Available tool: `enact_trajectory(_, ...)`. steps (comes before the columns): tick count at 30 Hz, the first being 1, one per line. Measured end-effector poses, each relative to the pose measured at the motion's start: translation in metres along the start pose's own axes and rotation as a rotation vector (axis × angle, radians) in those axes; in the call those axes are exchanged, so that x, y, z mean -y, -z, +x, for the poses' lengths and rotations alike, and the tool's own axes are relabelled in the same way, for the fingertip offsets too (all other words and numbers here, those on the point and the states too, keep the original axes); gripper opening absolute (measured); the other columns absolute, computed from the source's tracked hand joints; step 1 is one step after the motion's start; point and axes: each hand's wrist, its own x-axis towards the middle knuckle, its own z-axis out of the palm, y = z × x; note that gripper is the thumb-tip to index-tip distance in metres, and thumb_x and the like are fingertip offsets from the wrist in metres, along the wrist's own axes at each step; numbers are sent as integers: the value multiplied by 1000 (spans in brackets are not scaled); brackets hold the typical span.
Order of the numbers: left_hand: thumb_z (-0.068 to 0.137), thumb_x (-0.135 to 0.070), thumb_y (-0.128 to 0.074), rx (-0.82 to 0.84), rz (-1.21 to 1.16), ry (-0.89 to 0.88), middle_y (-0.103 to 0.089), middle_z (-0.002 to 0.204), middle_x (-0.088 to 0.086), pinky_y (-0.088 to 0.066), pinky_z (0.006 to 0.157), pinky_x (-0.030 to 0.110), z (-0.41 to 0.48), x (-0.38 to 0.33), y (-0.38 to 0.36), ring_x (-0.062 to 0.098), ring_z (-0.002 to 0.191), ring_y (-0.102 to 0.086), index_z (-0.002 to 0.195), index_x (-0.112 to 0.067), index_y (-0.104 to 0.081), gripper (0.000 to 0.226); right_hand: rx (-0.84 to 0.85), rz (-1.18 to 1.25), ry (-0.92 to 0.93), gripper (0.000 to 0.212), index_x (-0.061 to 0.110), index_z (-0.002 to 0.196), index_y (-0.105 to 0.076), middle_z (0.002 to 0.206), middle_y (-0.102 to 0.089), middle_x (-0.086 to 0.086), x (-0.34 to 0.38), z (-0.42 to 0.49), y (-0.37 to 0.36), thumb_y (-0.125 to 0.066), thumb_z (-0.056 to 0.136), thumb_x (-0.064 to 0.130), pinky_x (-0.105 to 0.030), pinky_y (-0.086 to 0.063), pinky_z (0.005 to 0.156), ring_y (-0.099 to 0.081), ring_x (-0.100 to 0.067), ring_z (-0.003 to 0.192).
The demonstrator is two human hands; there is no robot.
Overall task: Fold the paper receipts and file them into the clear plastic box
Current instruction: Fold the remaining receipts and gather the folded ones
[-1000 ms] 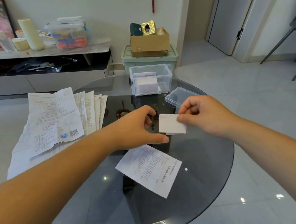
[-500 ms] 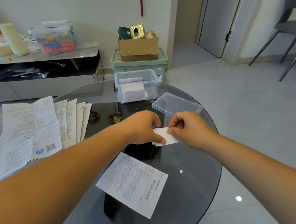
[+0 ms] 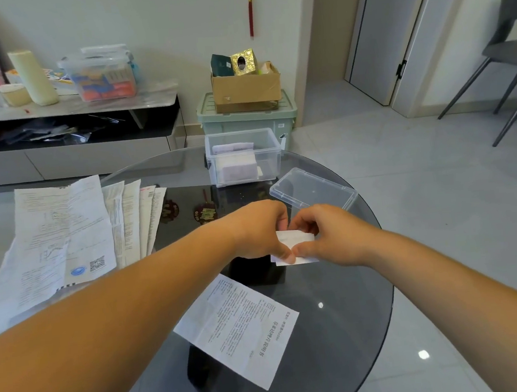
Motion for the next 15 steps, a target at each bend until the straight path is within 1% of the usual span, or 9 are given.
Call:
enact_trajectory(2, 75, -32, -86, 18, -30, 9, -59, 96, -9, -47, 72, 22, -1, 0, 0, 13, 86, -58, 97, -25, -54, 40, 28, -24, -5, 21, 30, 91, -65, 88, -64, 11, 1, 1, 2, -81, 78, 30, -26, -47, 66, -61, -12, 81)
enact_trajectory(4, 76, -33, -85, 45, -39, 12, -62, 97, -9, -47, 73, 22, -1, 1, 1, 14, 88, -60, 102, -24, -59, 38, 40, -32, -6, 20, 30, 89, -64, 86, -64, 11, 1, 2, 2, -81, 78, 30, -26, -46, 65, -60, -12, 79)
enact_trajectory(6, 78, -33, -84, 69, -40, 5, -65, 95, -7, -44, 71, 21, -1, 1, 2, 14, 86, -61, 103, -22, -65, 32, 40, -35, 1, 22, 29, 88, -62, 89, -62, 10, 1, 2, 2, -82, 78, 30, -27, -49, 68, -61, -14, 81)
enact_trajectory(8, 79, -34, -83, 77, -50, 6, -68, 97, -4, -47, 76, 24, -1, 1, 1, 13, 86, -61, 102, -20, -69, 31, 30, -22, 17, 25, 30, 86, -59, 92, -59, 11, 2, 1, 3, -82, 78, 27, -27, -50, 71, -59, -13, 84)
enact_trajectory(10, 78, -34, -84, 71, -60, 6, -69, 99, -3, -52, 84, 30, -2, 1, 1, 14, 89, -62, 102, -20, -69, 31, 24, -9, 31, 28, 30, 84, -56, 92, -58, 12, 2, 0, 3, -83, 77, 25, -25, -48, 68, -58, -11, 82)
enact_trajectory(12, 77, -34, -84, 62, -76, 5, -68, 99, -4, -53, 88, 33, -4, 2, 0, 14, 90, -62, 100, -21, -68, 31, 18, 9, 33, 30, 29, 83, -54, 88, -59, 12, 2, 0, 2, -83, 76, 23, -23, -45, 65, -56, -8, 77)
enact_trajectory(13, 77, -34, -85, 56, -83, 3, -68, 98, -5, -54, 89, 34, -5, 3, -1, 14, 90, -62, 99, -21, -67, 31, 16, 20, 30, 31, 28, 84, -54, 88, -60, 12, 1, 0, 2, -84, 75, 23, -24, -46, 65, -56, -8, 77)
enact_trajectory(15, 75, -33, -86, 44, -96, -2, -68, 97, -6, -55, 90, 36, -7, 4, -2, 14, 91, -63, 98, -22, -66, 32, 22, 36, 22, 34, 28, 89, -55, 92, -62, 9, 1, 0, 1, -85, 74, 24, -27, -51, 69, -59, -11, 82)
